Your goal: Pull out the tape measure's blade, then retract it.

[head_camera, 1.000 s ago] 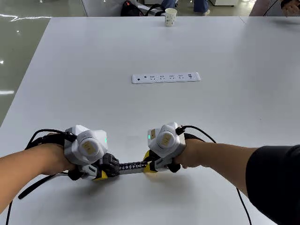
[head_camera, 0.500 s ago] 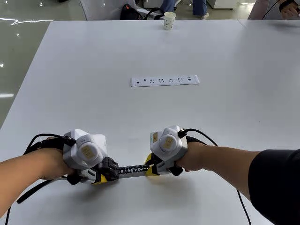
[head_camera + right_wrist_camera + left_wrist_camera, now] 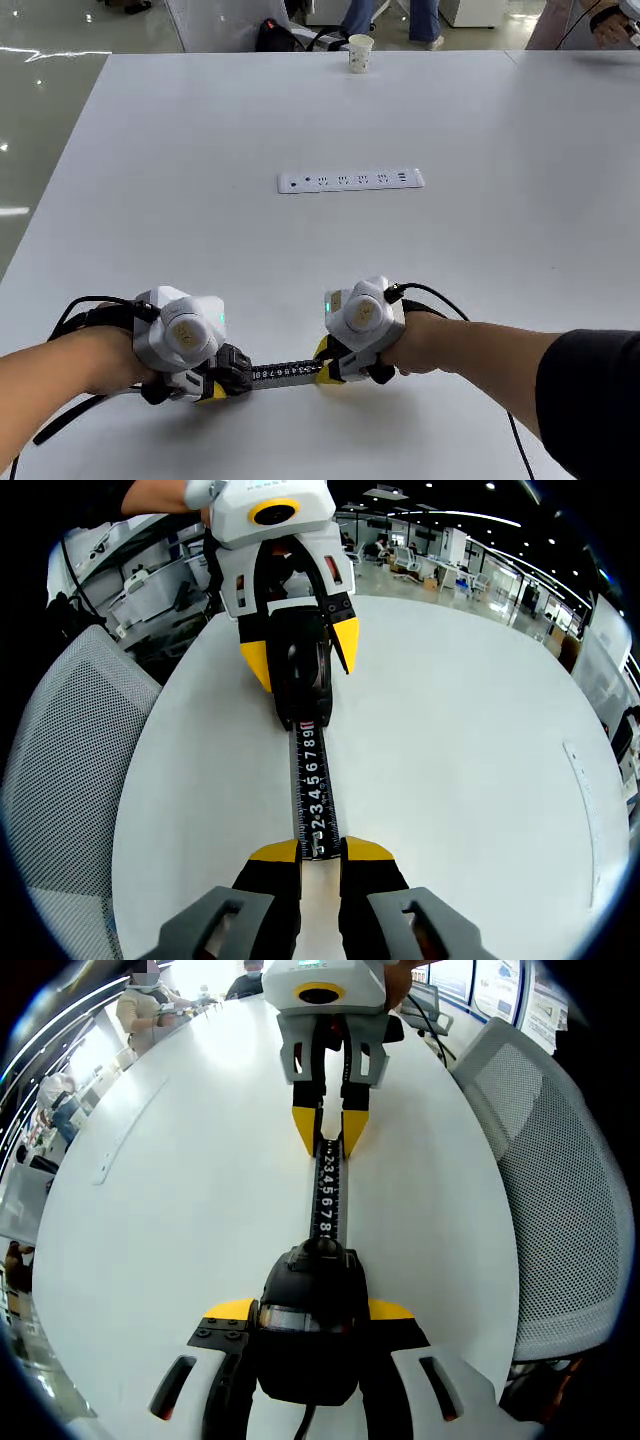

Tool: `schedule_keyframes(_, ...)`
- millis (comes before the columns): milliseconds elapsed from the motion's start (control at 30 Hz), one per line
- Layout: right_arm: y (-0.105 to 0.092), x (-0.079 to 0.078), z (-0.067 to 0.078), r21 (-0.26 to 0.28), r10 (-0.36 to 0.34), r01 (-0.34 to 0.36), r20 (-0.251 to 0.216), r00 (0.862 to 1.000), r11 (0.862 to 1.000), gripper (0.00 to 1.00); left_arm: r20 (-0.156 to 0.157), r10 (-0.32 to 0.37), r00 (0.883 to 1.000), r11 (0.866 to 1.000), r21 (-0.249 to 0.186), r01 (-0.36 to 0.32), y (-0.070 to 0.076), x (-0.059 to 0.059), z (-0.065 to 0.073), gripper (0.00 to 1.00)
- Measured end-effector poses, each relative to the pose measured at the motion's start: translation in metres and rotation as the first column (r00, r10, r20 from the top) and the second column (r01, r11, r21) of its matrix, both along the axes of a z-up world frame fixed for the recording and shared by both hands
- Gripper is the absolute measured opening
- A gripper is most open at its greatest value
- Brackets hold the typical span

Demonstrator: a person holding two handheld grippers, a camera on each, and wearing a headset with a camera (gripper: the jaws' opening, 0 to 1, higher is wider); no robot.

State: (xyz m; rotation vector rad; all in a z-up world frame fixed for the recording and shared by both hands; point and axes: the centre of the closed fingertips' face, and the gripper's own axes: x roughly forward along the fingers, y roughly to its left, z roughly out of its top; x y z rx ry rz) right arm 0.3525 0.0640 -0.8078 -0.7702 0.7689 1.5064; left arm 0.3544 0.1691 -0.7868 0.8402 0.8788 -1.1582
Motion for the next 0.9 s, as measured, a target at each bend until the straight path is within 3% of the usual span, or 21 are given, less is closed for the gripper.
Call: schedule_keyframes(900, -0.012, 0.002, 0.000, -0.011, -0.001, 0.001, 0.002, 1.000, 1.000, 0.10, 0.000, 0.002, 1.000, 1.000, 0.000, -0.002, 0.000, -0.001, 0.000, 0.34)
